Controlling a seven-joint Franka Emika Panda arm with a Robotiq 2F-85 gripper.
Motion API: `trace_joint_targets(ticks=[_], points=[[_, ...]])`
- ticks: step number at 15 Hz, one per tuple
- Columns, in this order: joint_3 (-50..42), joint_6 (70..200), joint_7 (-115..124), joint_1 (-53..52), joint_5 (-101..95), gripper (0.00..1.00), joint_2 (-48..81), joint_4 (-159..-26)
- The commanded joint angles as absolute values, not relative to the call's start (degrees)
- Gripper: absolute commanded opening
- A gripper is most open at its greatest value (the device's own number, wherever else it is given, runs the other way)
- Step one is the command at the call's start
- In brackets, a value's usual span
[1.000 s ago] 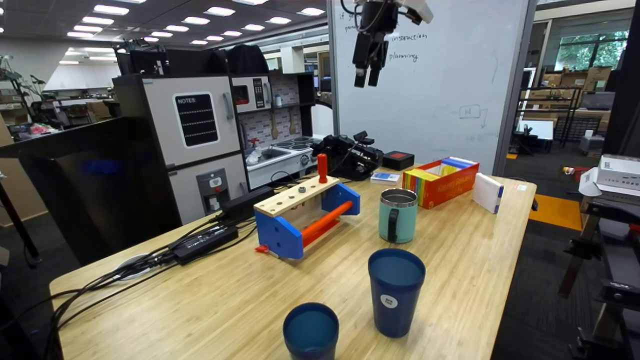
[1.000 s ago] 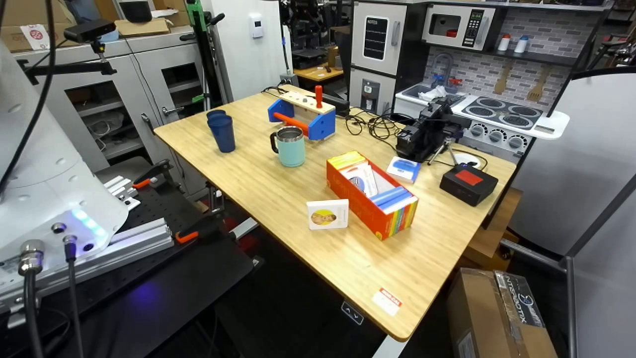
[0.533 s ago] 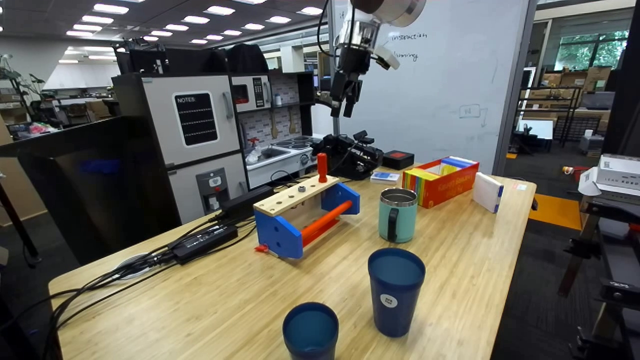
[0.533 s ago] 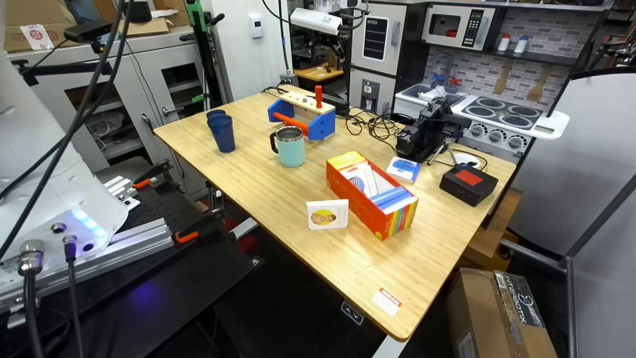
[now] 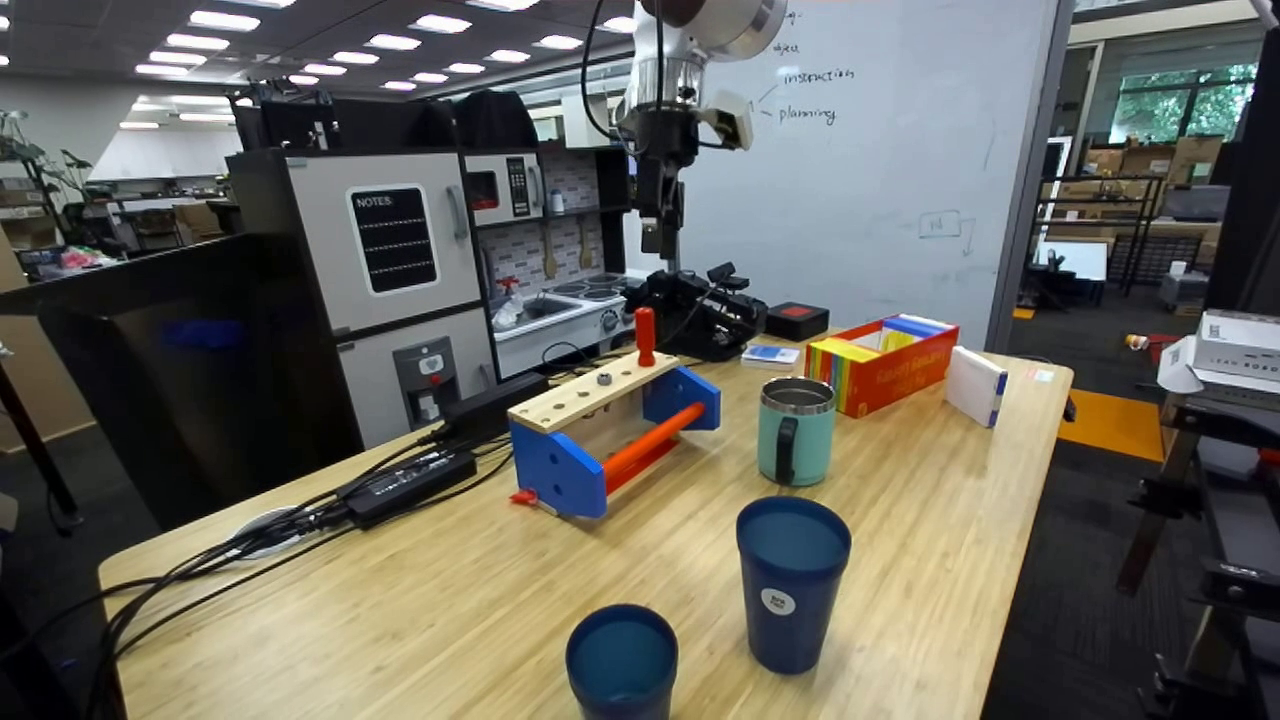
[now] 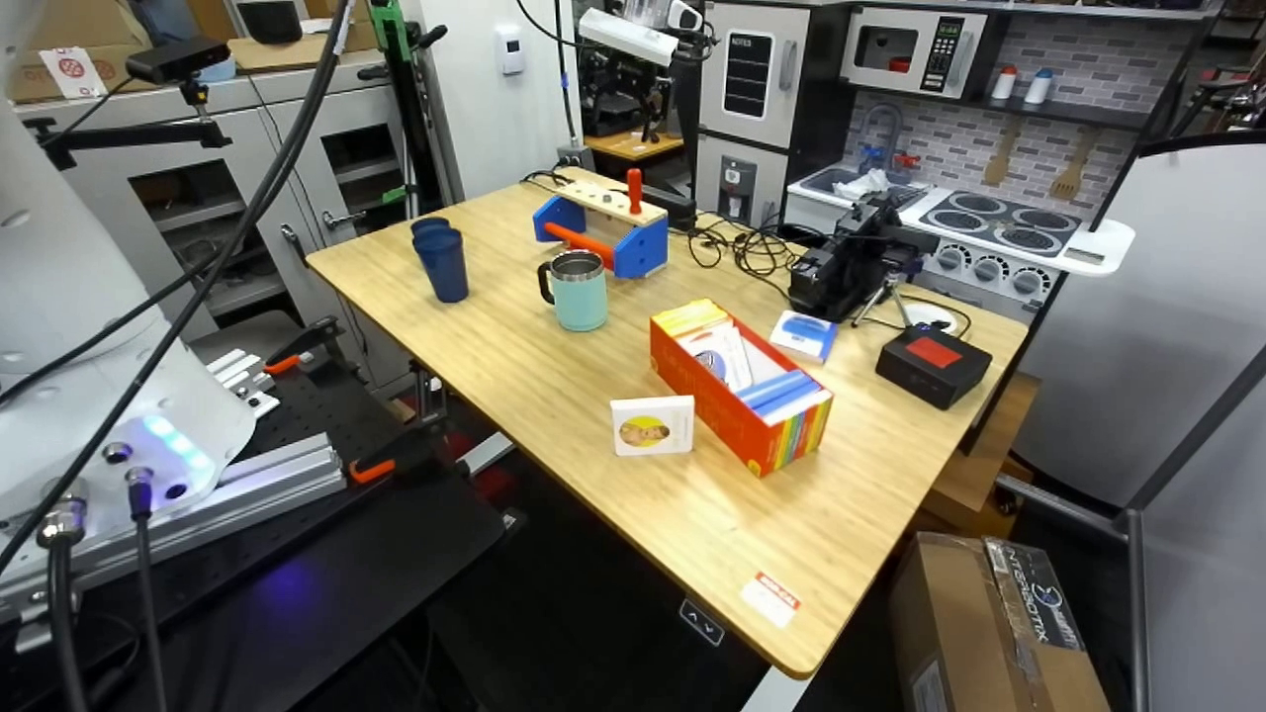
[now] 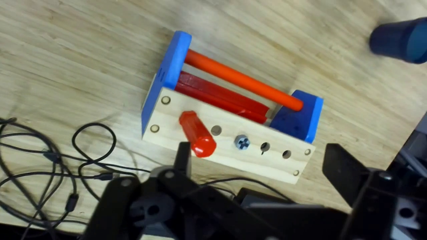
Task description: Remove the screwdriver from the rack, put it in the cup, and then remove the book from the table and put it in the box
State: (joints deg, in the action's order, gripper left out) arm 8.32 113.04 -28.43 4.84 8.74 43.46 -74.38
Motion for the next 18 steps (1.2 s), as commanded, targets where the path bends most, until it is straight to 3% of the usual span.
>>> trace_joint_targets(ticks=[1, 18], points=[[8.02, 104.51, -27.92, 3.24, 6.44, 1.0, 49.59, -64.51], [3.48, 99.91, -10.03, -2.19, 0.94, 1.0, 63.37, -48.57]])
